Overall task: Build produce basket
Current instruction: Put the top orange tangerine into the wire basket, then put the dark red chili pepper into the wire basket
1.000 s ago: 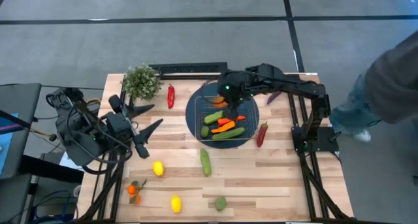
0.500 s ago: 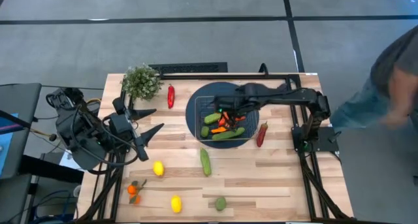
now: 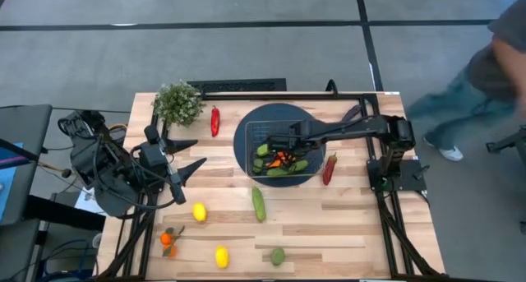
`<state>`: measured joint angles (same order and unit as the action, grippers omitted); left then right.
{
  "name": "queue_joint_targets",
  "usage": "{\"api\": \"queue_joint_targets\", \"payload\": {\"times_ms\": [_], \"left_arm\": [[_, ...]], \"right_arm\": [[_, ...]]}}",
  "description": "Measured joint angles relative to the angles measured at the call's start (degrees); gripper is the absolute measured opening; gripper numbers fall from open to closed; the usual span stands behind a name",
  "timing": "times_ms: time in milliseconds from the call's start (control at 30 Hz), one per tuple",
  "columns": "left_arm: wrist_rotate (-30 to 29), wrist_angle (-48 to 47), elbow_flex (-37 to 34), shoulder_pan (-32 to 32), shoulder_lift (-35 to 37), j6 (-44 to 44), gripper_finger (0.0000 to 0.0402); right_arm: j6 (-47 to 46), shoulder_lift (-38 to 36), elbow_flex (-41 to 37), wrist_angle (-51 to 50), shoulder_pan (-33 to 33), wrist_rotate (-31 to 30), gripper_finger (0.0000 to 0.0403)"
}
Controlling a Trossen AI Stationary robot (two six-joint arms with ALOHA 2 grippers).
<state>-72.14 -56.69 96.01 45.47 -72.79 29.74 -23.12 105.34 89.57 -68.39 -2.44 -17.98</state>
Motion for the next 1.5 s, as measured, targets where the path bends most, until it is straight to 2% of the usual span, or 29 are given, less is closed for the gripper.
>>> {"api": "queue_joint_targets", "payload": {"times_ms": [400,567,867,1167,1300,1500], "left_arm": [[0.44,-2.44,0.0,0.0,-0.03,3.31,0.0218],[0.46,-2.73,0.0,0.0,-0.04,3.95,0.0218],[1.35,-2.69,0.0,0.0,-0.04,3.98,0.0218],[1.33,-2.64,0.0,0.0,-0.04,3.98,0.0218],[1.32,-2.64,0.0,0.0,-0.04,3.98,0.0218],[1.31,-2.82,0.0,0.0,-0.04,3.94,0.0218]], "right_arm": [[-0.56,-0.02,-8.04,2.27,-1.51,0.3,0.0],[0.0,-0.02,-8.41,2.52,-2.39,3.17,0.0003],[1.98,-0.02,-8.36,-0.33,-2.1,4.88,0.0091],[-2.31,0.0,-4.82,-14.24,-2.19,6.26,0.0179],[-7.22,-0.56,0.55,-21.0,-1.84,6.35,0.0198],[-16.13,-6.79,4.03,-21.51,0.95,5.82,0.0195]]}}
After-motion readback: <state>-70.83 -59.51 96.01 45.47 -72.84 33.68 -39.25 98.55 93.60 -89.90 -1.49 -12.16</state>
